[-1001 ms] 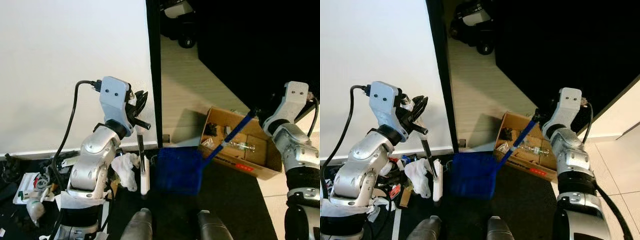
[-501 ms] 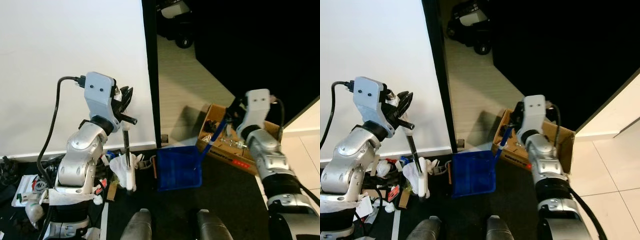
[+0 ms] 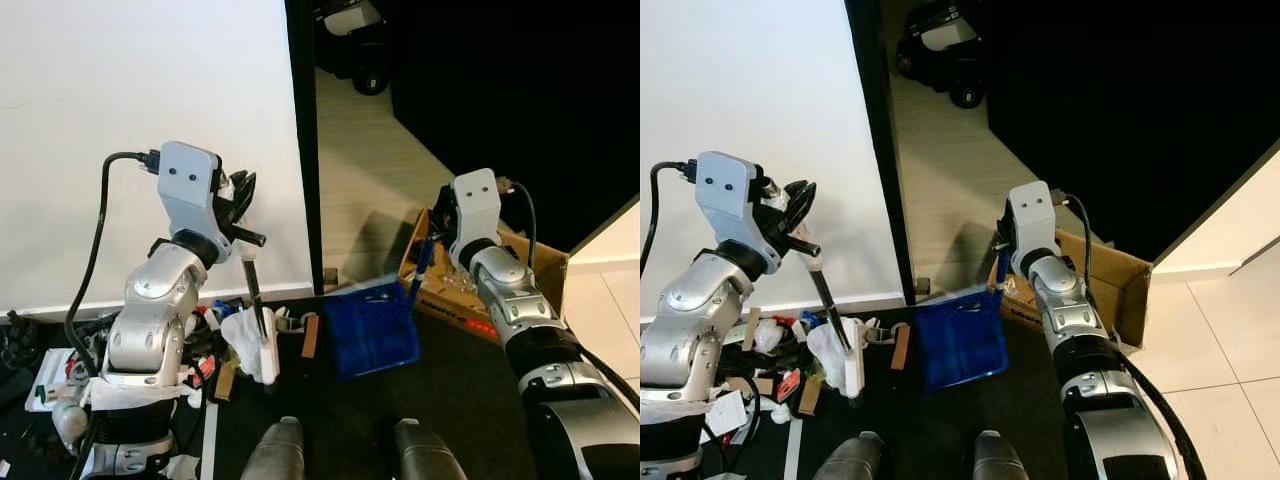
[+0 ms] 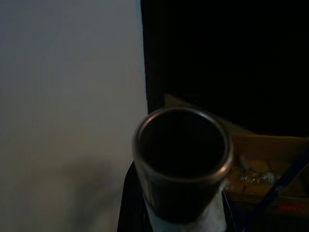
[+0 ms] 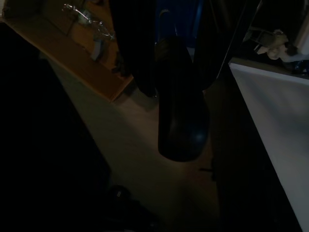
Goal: Sweep floor
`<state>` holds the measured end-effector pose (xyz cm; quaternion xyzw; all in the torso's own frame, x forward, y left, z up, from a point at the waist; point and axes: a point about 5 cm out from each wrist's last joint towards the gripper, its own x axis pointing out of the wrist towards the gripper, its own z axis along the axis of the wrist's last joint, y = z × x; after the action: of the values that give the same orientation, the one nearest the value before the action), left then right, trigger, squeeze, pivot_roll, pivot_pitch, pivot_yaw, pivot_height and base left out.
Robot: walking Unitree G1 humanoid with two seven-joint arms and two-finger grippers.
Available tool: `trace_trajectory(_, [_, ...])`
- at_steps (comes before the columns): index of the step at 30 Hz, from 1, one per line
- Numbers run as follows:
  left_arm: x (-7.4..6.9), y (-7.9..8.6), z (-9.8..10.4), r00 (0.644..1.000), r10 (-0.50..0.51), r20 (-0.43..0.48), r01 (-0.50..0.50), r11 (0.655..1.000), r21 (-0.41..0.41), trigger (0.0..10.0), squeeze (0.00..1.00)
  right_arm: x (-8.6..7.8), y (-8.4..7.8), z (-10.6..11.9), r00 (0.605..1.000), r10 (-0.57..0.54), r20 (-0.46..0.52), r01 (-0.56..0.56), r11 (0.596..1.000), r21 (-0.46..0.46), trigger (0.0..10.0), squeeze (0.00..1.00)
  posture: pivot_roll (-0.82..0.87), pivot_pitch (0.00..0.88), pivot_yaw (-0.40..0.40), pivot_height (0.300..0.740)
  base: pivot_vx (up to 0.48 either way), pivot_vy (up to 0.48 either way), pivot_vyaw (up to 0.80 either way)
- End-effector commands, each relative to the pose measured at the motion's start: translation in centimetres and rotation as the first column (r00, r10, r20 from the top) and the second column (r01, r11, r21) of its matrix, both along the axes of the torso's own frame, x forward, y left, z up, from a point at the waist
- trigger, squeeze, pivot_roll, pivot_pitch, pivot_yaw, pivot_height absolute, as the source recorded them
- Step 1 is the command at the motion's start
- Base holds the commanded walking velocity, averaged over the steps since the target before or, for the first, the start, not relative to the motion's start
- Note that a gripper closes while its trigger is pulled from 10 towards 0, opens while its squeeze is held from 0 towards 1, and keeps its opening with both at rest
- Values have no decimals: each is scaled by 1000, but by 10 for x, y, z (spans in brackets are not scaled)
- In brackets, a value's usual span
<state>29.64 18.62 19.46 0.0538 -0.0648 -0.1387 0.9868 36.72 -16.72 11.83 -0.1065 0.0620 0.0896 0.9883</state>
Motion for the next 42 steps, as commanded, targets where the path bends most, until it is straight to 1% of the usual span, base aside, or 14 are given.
trace_trajectory(1, [-3, 7, 4, 999, 24, 26, -25, 999, 37, 10000, 0, 1, -5, 2, 1000, -16, 21, 17, 999, -30, 10000, 0, 110, 140, 7, 740, 0, 0, 0])
trace_trajectory(5, [-3, 7, 2, 1000, 21, 19, -22, 999, 39, 10000, 0, 0, -1, -8, 1000, -25, -14, 24, 1000, -17, 10000, 0, 110, 141, 9, 740, 0, 0, 0])
trace_trajectory(12, [-3, 14, 3, 999, 24, 46, -28, 997, 76, 10000, 0, -3, 8, -22, 994, -75, -80, 86, 987, 135, 10000, 0, 112, 141, 9, 740, 0, 0, 0])
trace_trajectory(14, [-4, 31, 29, 989, 31, 144, -45, 995, 92, 10000, 0, -3, 13, -22, 994, -80, -76, 95, 971, 218, 10000, 0, 119, 141, 4, 740, 0, 0, 0])
trace_trajectory(15, [-4, 31, 29, 989, 31, 144, -45, 995, 92, 10000, 0, -3, 13, -22, 994, -80, -76, 95, 971, 218, 10000, 0, 119, 141, 4, 740, 0, 0, 0])
trace_trajectory(17, [-7, 54, 56, 975, 47, 216, -83, 984, 157, 10000, 0, -3, 15, -22, 996, -61, -67, 75, 971, 228, 10000, 0, 119, 142, 2, 740, 0, 0, 0])
trace_trajectory(24, [-16, 94, 71, 973, 89, 214, -150, 946, 288, 10000, 0, -3, 13, -23, 996, -57, -68, 70, 975, 211, 10000, 0, 123, 142, -2, 740, 0, 0, 0])
trace_trajectory(26, [-18, 105, 54, 980, 99, 171, -149, 938, 313, 10000, 0, -3, 13, -24, 996, -55, -72, 69, 976, 206, 10000, 0, 125, 144, -6, 740, 0, 0, 0])
trace_trajectory(29, [-15, 114, 3, 991, 127, 36, -131, 938, 321, 10000, 0, -3, 16, -24, 996, -45, -74, 59, 977, 203, 10000, 0, 110, 159, -18, 740, 0, 0, 0])
trace_trajectory(30, [-15, 114, 3, 991, 127, 36, -131, 938, 321, 10000, 0, -3, 16, -24, 996, -45, -74, 59, 977, 203, 10000, 0, 110, 159, -18, 740, 0, 0, 0])
trace_trajectory(31, [-14, 115, -16, 990, 138, -14, -125, 933, 338, 10000, 59, -3, 16, -24, 997, -42, -72, 56, 978, 203, 10000, 0, 103, 164, -21, 740, 0, 0, 0])
trace_trajectory(35, [-10, 109, -57, 987, 131, -91, -87, 918, 388, 10000, 59, -2, 13, -21, 998, -40, -58, 51, 979, 198, 10000, 0, 64, 188, -32, 740, 0, 0, 0])
trace_trajectory(37, [-6, 103, -70, 990, 113, -89, -77, 940, 333, 10000, 55, -3, 10, -21, 998, -41, -50, 50, 979, 199, 10000, 0, 31, 208, -42, 740, 0, 0, 0])
trace_trajectory(42, [3, 93, -75, 993, 94, -65, -70, 950, 303, 10000, 16, -5, 7, -21, 999, -31, -39, 38, 980, 195, 10000, 0, -6, 249, -50, 740, 0, 0, 0])
